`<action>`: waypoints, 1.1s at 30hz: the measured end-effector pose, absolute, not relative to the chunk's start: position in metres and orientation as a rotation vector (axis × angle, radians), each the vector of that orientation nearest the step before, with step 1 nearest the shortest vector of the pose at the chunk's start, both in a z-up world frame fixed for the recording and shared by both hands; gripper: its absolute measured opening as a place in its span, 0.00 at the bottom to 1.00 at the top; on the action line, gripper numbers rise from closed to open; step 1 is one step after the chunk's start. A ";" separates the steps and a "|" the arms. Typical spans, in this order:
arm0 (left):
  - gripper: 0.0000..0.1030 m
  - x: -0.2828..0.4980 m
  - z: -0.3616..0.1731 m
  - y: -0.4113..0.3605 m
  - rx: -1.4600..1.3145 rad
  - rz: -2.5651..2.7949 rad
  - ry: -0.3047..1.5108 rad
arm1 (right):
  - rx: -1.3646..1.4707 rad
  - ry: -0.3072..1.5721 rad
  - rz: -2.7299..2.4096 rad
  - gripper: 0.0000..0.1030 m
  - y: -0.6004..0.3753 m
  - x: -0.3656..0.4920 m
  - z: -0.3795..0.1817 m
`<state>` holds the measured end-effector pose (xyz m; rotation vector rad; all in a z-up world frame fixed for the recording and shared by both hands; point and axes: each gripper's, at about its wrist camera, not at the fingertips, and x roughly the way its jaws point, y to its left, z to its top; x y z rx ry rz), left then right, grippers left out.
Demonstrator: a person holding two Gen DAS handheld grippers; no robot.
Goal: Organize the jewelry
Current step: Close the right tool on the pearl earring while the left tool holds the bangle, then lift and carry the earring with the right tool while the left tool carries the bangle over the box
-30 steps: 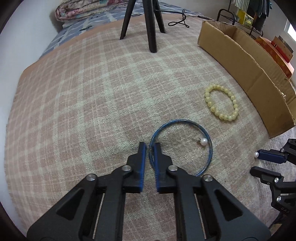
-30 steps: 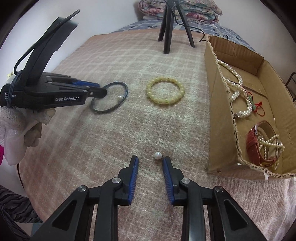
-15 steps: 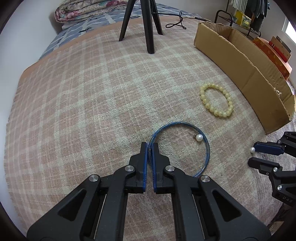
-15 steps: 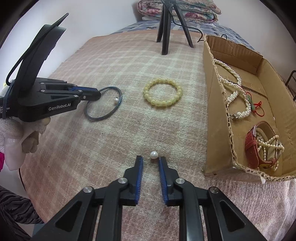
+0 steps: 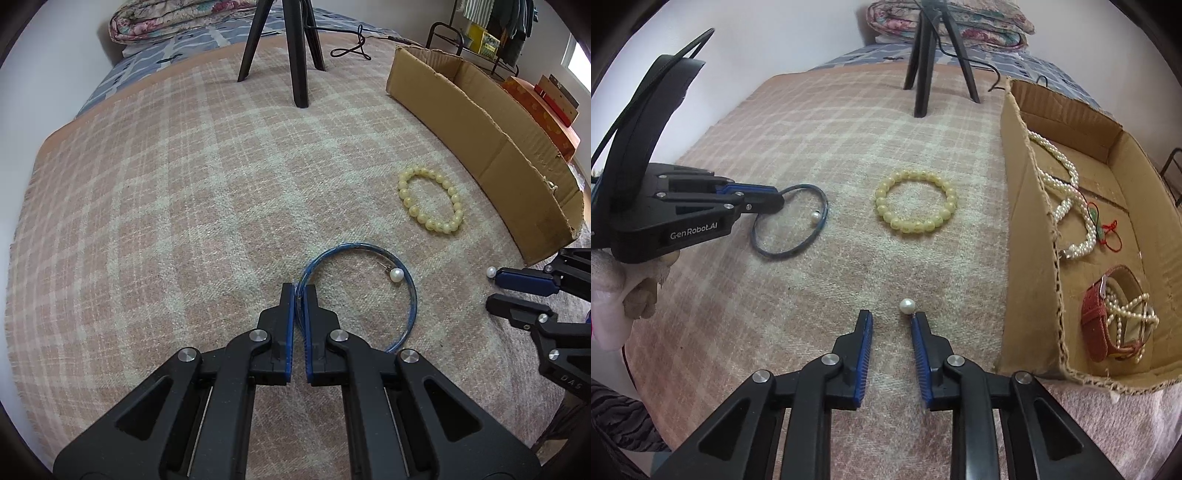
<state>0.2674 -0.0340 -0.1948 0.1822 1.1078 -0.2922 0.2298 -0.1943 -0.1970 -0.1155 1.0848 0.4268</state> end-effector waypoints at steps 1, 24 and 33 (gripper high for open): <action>0.02 0.268 -0.195 -0.034 0.180 -0.293 1.109 | -0.115 1.074 0.426 0.20 -0.196 0.229 -0.194; 0.02 0.267 -0.193 -0.029 0.157 -0.297 1.110 | -0.278 1.032 0.415 0.14 -0.178 0.233 -0.203; 0.02 0.259 -0.179 -0.026 0.160 -0.288 1.078 | -0.238 1.024 0.408 0.06 -0.185 0.231 -0.198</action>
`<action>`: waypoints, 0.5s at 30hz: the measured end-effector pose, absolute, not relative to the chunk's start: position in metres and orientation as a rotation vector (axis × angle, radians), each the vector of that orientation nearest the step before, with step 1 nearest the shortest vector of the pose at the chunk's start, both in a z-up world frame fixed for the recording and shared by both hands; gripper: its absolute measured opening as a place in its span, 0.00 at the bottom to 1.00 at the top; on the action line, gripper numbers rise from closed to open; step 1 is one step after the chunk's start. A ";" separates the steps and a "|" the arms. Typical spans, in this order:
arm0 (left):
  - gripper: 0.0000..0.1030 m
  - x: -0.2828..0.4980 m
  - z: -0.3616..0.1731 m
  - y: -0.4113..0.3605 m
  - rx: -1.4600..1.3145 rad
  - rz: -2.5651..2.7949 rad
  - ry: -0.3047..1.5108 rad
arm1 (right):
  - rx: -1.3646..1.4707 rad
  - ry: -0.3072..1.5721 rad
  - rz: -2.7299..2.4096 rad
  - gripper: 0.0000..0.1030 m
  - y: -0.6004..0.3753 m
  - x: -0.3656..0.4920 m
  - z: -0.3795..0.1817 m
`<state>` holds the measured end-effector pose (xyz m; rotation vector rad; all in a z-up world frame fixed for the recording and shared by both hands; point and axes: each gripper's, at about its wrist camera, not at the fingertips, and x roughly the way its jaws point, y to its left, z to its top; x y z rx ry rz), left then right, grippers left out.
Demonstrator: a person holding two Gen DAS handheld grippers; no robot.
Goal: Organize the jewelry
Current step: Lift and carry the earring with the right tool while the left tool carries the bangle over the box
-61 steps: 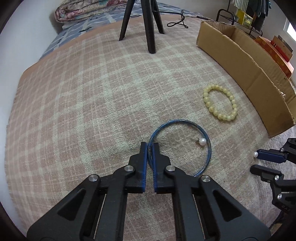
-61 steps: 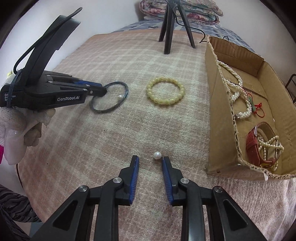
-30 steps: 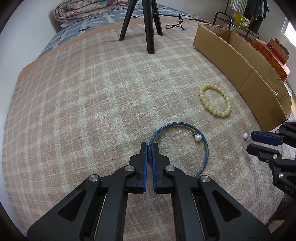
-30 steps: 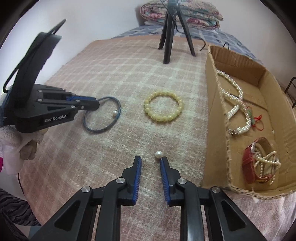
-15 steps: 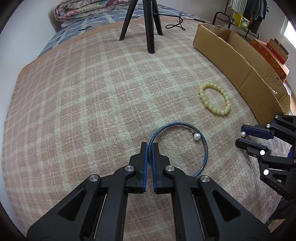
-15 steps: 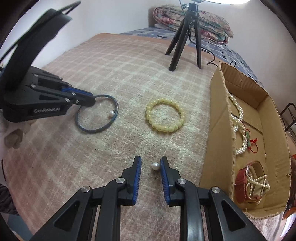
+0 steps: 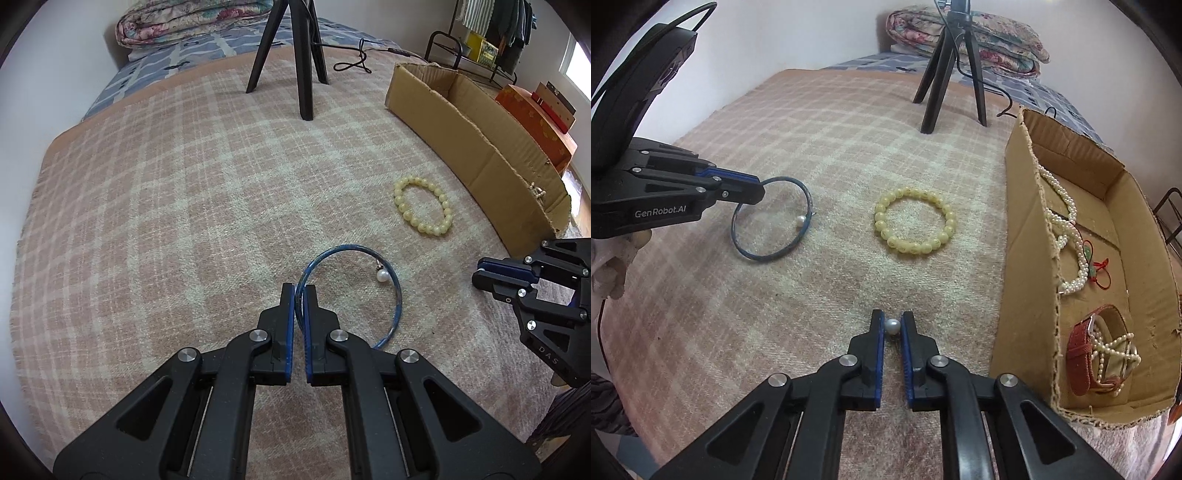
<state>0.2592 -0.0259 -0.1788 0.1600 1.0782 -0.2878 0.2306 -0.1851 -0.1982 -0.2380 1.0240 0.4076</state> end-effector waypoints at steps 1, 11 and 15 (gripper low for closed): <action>0.02 0.258 -0.176 -0.025 0.160 -0.285 1.074 | -0.227 1.022 0.409 0.06 -0.187 0.230 -0.196; 0.01 0.246 -0.138 -0.023 0.139 -0.272 1.002 | -0.154 0.975 0.447 0.06 -0.199 0.214 -0.169; 0.01 0.244 -0.127 -0.025 0.133 -0.277 0.981 | -0.136 0.946 0.462 0.06 -0.201 0.205 -0.155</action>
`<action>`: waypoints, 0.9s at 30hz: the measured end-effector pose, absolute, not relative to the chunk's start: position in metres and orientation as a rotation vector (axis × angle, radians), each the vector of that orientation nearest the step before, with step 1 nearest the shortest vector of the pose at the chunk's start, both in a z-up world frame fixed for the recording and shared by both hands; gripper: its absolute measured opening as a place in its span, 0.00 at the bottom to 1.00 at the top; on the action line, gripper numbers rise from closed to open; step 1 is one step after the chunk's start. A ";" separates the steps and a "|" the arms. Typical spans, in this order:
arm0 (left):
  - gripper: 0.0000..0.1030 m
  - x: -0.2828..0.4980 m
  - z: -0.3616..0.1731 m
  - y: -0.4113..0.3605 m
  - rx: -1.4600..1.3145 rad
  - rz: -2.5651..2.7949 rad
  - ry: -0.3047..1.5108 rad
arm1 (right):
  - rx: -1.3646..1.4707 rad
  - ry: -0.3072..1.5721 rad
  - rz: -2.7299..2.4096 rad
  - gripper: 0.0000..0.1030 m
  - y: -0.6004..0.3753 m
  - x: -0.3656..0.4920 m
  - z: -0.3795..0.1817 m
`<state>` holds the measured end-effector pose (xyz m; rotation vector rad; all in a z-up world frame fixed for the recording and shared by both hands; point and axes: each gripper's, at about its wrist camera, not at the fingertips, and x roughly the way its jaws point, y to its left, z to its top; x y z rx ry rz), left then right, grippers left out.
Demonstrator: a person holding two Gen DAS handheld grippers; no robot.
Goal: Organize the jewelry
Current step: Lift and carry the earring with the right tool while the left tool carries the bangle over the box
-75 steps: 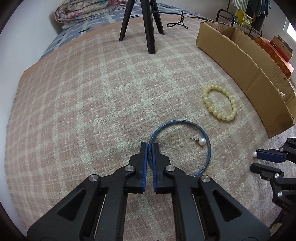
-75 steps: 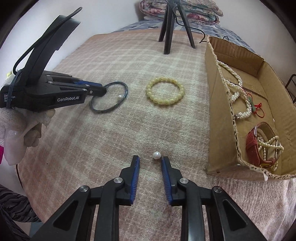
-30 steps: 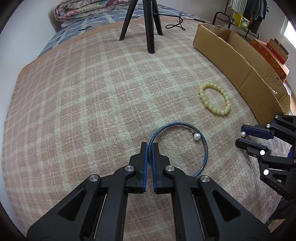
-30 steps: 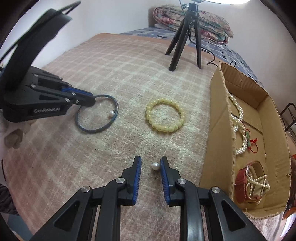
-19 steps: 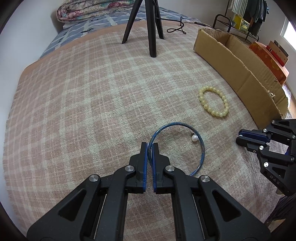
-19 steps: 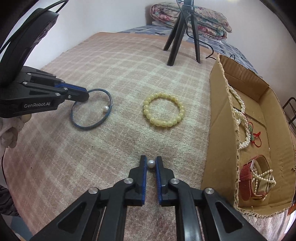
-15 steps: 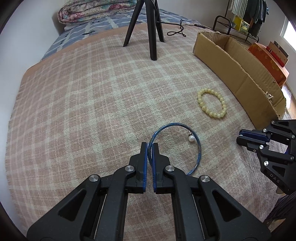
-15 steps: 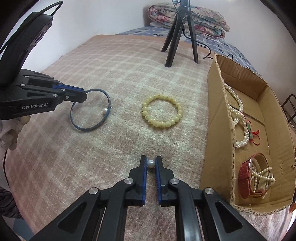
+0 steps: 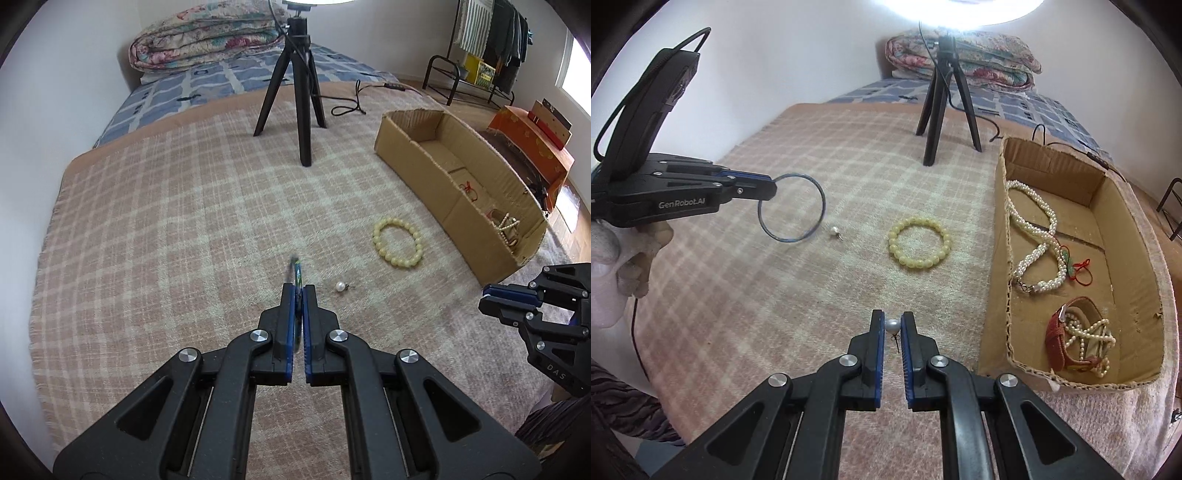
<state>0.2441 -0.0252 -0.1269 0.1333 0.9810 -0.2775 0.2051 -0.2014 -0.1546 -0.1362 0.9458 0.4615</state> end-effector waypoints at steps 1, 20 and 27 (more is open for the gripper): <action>0.01 0.244 -0.124 -0.026 0.133 -0.278 0.976 | -0.133 0.941 0.464 0.06 -0.202 0.204 -0.152; 0.01 0.254 -0.049 -0.079 0.117 -0.346 0.858 | -0.061 0.822 0.438 0.06 -0.246 0.184 -0.096; 0.01 0.266 -0.036 -0.112 0.113 -0.401 0.837 | -0.031 0.794 0.399 0.06 -0.269 0.184 -0.085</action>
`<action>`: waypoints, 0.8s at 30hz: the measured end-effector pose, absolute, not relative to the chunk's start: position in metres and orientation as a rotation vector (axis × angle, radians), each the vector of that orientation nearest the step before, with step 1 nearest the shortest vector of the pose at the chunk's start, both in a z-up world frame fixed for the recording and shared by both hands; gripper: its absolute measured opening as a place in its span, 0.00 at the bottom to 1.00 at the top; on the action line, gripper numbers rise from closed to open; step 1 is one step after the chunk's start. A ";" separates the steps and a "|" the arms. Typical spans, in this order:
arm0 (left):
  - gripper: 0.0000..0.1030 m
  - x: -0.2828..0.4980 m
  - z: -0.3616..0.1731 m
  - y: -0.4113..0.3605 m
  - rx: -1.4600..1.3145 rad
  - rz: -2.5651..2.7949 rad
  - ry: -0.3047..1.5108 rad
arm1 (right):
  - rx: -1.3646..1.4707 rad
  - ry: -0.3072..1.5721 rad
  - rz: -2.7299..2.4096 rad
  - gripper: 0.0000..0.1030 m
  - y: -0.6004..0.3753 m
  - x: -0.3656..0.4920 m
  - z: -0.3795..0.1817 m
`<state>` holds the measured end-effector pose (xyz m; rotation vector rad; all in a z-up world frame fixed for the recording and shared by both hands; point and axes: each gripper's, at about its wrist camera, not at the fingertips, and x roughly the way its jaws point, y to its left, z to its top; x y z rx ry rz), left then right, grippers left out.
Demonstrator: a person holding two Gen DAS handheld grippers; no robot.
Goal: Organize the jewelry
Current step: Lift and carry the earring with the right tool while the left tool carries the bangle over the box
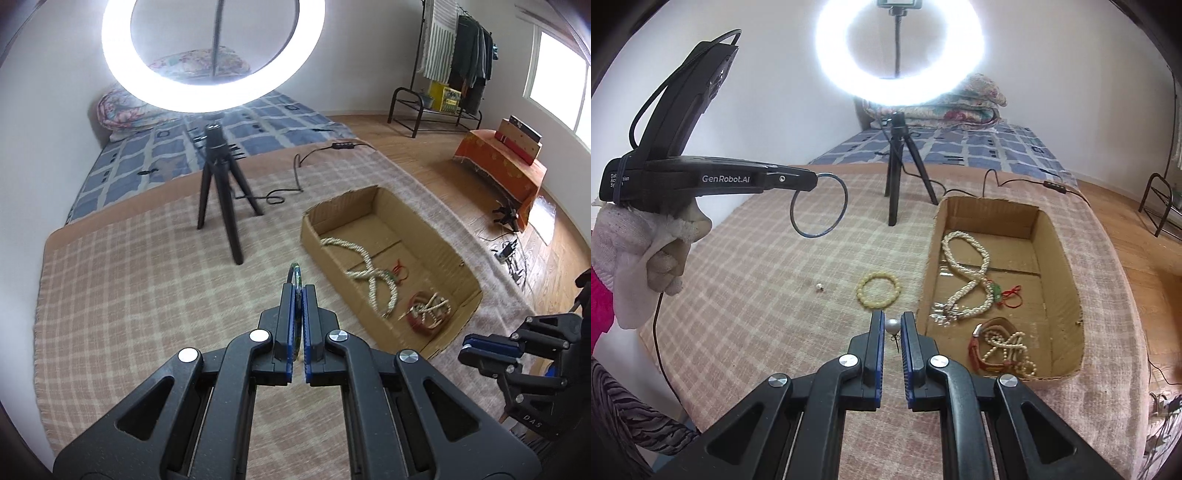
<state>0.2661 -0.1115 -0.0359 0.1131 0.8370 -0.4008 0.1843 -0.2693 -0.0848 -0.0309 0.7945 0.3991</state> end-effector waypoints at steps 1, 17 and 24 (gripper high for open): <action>0.01 0.269 -0.034 -0.115 0.108 -0.408 0.838 | -0.027 0.792 0.395 0.06 -0.272 0.185 -0.084; 0.01 0.320 -0.033 -0.196 0.085 -0.485 0.841 | 0.027 0.789 0.262 0.06 -0.325 0.211 -0.087; 0.01 0.340 -0.045 -0.238 0.092 -0.509 0.849 | 0.034 0.808 0.240 0.06 -0.333 0.219 -0.095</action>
